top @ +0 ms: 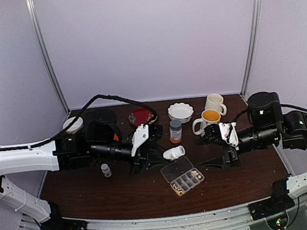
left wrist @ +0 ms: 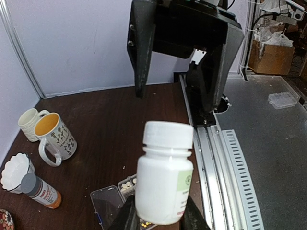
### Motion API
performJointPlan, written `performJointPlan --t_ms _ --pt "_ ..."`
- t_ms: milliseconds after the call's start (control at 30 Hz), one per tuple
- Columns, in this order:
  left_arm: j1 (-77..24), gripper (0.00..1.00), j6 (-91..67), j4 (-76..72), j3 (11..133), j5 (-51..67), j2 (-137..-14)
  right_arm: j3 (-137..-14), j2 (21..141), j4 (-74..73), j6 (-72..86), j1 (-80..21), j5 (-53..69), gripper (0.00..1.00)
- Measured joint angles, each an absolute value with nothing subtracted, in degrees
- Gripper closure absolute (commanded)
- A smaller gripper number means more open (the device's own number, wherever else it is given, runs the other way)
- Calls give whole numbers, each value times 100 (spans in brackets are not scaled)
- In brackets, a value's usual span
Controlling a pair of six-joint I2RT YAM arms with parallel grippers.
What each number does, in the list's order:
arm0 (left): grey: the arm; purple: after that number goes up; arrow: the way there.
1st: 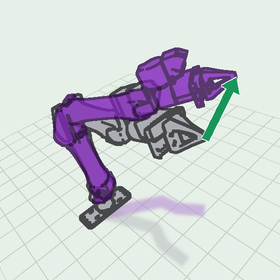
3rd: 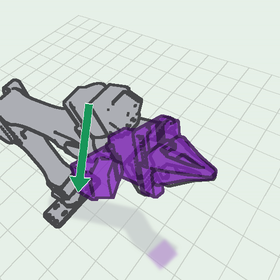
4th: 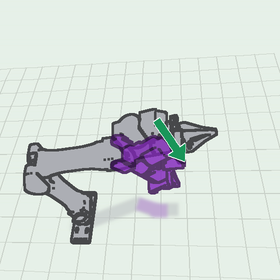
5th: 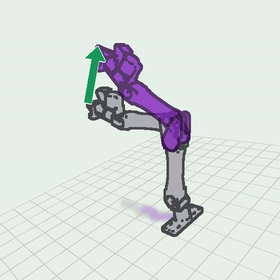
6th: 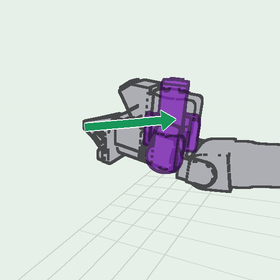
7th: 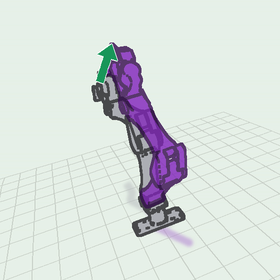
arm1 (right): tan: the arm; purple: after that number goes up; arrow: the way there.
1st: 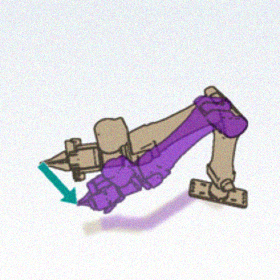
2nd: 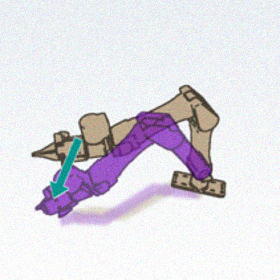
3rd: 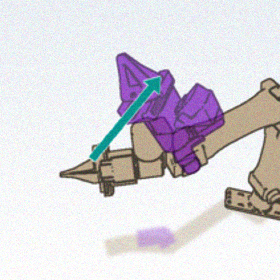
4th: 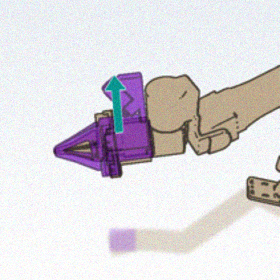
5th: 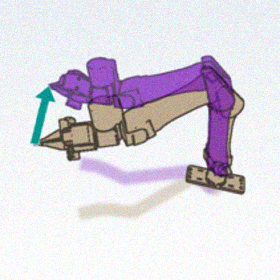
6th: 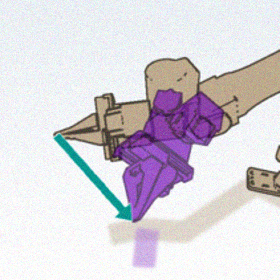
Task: Sort the pills into containers
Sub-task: Screw the lid of the pill bottle onto the pill bottle.
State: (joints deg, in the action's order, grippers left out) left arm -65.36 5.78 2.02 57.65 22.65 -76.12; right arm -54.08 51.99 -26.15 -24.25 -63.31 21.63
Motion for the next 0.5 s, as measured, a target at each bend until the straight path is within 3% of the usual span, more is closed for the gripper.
performJointPlan --t_ms 267,500 --pt "-6534 100 263 484 5874 2707 -7662 -5929 5555 -2991 -3894 -6563 1940 45" --pt "-6534 100 139 484 5874 2792 -7688 -6075 5817 -2954 -4270 -6685 1894 50"
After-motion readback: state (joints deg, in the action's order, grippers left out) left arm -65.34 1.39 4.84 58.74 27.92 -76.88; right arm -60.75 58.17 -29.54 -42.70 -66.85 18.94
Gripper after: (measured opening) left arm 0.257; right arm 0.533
